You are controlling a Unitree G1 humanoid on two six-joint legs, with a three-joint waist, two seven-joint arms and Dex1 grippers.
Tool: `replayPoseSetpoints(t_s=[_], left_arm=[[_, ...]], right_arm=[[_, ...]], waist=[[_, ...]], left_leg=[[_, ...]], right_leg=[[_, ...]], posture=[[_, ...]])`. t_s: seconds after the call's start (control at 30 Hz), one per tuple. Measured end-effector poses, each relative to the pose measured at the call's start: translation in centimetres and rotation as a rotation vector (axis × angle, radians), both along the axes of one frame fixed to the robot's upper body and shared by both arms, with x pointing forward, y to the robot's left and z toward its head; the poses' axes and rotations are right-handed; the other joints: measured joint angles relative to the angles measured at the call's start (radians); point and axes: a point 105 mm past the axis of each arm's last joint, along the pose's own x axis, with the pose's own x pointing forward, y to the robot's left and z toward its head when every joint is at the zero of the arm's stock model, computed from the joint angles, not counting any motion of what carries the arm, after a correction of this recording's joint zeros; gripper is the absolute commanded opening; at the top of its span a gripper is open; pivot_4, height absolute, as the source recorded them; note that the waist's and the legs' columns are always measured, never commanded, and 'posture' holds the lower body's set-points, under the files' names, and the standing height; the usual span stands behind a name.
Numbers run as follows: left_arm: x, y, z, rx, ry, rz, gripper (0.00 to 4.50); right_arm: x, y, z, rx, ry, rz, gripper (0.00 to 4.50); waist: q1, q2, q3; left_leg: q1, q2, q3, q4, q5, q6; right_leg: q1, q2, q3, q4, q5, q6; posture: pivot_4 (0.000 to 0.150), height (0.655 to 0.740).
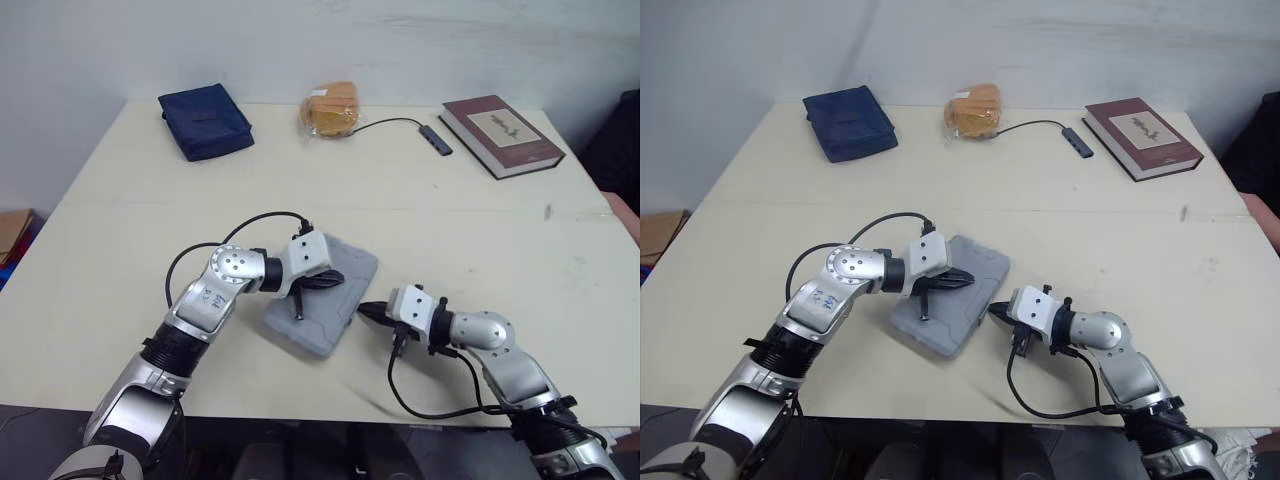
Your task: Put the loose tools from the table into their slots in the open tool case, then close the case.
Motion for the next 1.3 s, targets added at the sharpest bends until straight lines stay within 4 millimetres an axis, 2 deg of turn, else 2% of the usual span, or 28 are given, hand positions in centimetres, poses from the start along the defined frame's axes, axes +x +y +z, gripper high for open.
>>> replayPoseSetpoints(t_s=[0.13,0.2,0.27,0.43,0.8,0.9,1.03,1.13,1.2,1.23,1.27,1.3], left_arm=[[0.2,0.3,-0.5,-0.007,0.006,0.012,0.07],[0.2,0.5,-0.8,-0.005,0.008,0.011,0.07],[0.2,0.6,-0.9,-0.003,0.014,0.013,0.07],[0.3,0.6,-0.9,-0.007,0.018,0.016,0.07],[0.3,1.2,-0.9,-0.055,0.045,0.052,0.07],[0.1,1.3,-0.7,-0.075,0.041,0.039,0.07],[-0.9,2.2,0.0,-0.191,0.036,-0.013,0.07],[-1.0,4.7,0.8,-0.248,0.003,0.026,0.07],[-1.0,6.7,1.3,-0.253,-0.015,0.073,0.07],[-1.2,7.6,1.5,-0.249,-0.026,0.091,0.0],[-1.3,8.2,1.6,-0.249,-0.032,0.105,0.0],[-1.5,9.0,1.7,-0.251,-0.036,0.123,0.27]], right_arm=[[0.1,0.7,-0.3,-0.001,0.042,0.022,0.0],[0.1,0.9,-0.6,-0.002,0.061,0.027,0.0],[0.2,1.1,-0.6,0.008,0.085,0.025,0.0],[0.2,1.3,-0.5,0.052,0.174,0.034,0.0],[0.5,1.6,-0.5,0.057,0.127,0.04,0.0],[0.3,1.1,0.2,0.032,0.075,0.06,0.0],[-1.1,-0.3,1.8,0.004,-0.013,0.123,0.0],[-1.6,-2.6,2.1,-0.006,0.002,0.093,0.0],[-1.6,-4.0,3.1,0.054,0.011,0.048,0.0],[-1.6,-4.7,3.5,0.06,0.011,0.035,0.51],[-1.8,-5.3,3.8,0.059,0.012,0.027,0.66],[-2.0,-5.9,4.0,0.056,0.012,0.02,0.86]], waist=[[-0.005,-0.002,-0.003],[-0.008,-0.003,-0.004],[-0.012,-0.004,-0.005],[-0.016,-0.004,-0.006],[-0.021,-0.003,-0.006],[-0.02,-0.001,-0.005],[-0.007,0.002,-0.003],[0.003,0.004,-0.001],[0.005,0.005,0.002],[0.006,0.007,0.004],[0.007,0.008,0.005],[0.007,0.008,0.005]], left_leg=[[0.005,0.001,0.0,-0.002,0.0,-0.001],[0.016,0.002,0.001,-0.006,0.0,-0.001],[0.02,0.004,0.0,-0.007,-0.001,-0.002],[0.02,0.005,-0.001,-0.007,-0.002,-0.003],[0.018,0.005,-0.001,-0.007,-0.002,-0.004],[0.016,0.005,-0.001,-0.007,-0.002,-0.004],[0.011,0.005,-0.002,-0.009,-0.003,-0.004],[-0.004,0.005,-0.003,-0.005,-0.003,-0.004],[-0.006,0.005,-0.003,-0.004,-0.002,-0.005],[-0.007,0.004,-0.003,-0.005,-0.002,-0.005],[-0.007,0.004,-0.003,-0.005,-0.002,-0.004],[-0.007,0.004,-0.003,-0.006,-0.003,-0.004]], right_leg=[[0.002,0.0,0.0,0.001,-0.001,-0.002],[0.013,0.001,0.0,-0.001,-0.002,-0.004],[0.017,0.001,0.0,-0.002,-0.003,-0.005],[0.017,0.001,-0.001,-0.002,-0.003,-0.006],[0.015,0.001,-0.001,-0.003,-0.003,-0.006],[0.012,0.001,-0.001,-0.004,-0.003,-0.006],[0.009,0.0,-0.003,-0.006,-0.003,-0.006],[-0.005,0.0,-0.003,-0.004,-0.003,-0.006],[-0.008,0.0,-0.003,-0.004,-0.003,-0.006],[-0.008,0.0,-0.004,-0.004,-0.003,-0.006],[-0.008,-0.001,-0.004,-0.005,-0.003,-0.006],[-0.008,-0.001,-0.004,-0.006,-0.003,-0.006]], posture=[[0.15,0.74],[0.15,0.74],[0.15,0.74],[0.15,0.74],[0.15,0.74],[0.15,0.74],[0.15,0.74],[0.15,0.74],[0.15,0.74],[0.15,0.74],[0.15,0.74],[0.15,0.74]])
